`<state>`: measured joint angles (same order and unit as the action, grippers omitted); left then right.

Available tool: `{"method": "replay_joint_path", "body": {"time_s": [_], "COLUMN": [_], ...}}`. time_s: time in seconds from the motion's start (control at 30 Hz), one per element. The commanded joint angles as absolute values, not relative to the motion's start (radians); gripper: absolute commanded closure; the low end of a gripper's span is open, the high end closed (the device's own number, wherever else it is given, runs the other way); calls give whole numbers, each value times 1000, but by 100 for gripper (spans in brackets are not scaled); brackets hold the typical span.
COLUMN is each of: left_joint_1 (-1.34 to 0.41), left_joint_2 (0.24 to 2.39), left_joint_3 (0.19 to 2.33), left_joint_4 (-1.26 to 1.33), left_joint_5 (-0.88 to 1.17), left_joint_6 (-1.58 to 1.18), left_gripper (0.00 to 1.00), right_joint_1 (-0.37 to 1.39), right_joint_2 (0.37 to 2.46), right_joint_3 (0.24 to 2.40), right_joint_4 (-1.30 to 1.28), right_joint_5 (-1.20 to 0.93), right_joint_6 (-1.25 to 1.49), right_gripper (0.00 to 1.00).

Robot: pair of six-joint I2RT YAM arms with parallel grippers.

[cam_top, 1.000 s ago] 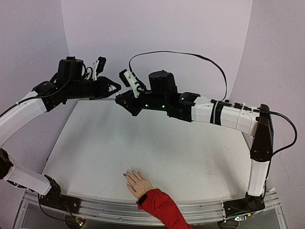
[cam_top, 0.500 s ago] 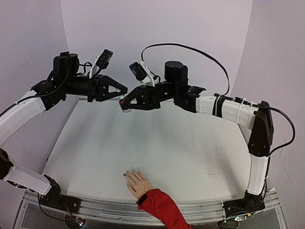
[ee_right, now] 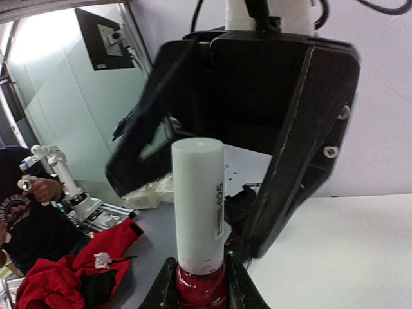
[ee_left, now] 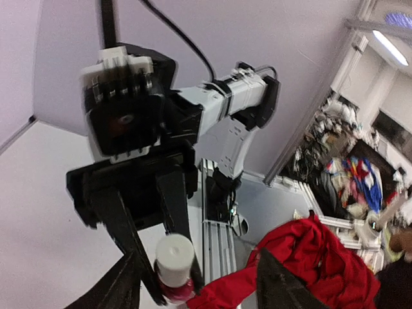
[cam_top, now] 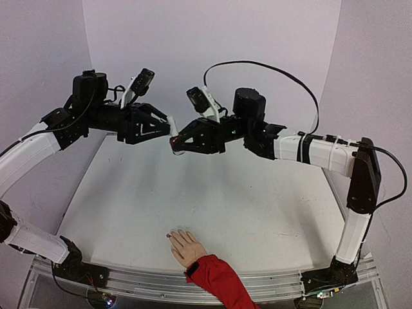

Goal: Paint the nails

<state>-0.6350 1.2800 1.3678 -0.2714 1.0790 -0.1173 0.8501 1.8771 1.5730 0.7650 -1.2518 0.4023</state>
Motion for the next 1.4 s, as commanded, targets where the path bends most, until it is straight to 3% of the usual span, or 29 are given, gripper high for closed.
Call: {"method": "replay_joint_path", "body": {"time_s": [0.0, 0.13, 0.33, 0.57, 1.37], "left_joint_1": [-621, -615, -612, -612, -614], "left_joint_2": [1214, 1204, 1241, 1284, 1305], "left_joint_3": [1378, 1371, 1402, 1404, 1390], "left_joint_4": [-340, -365, -371, -333, -333], "left_joint_5": [833, 662, 383, 370, 381], "left_joint_6": [-135, -189, -443, -504, -435], "left_gripper": [30, 12, 12, 25, 89], "right_joint_1": [810, 809, 863, 976, 1015], "right_joint_2": [1778, 1767, 1767, 1832, 1919], "right_joint_3": [1546, 1540, 1517, 1591, 1714], "right_joint_4": [703, 605, 597, 594, 550], "right_joint_5": [-1029, -800, -318, -16, -70], "right_joint_6": [174, 85, 49, 8, 8], "right_gripper": [100, 100, 100, 100, 100]}}
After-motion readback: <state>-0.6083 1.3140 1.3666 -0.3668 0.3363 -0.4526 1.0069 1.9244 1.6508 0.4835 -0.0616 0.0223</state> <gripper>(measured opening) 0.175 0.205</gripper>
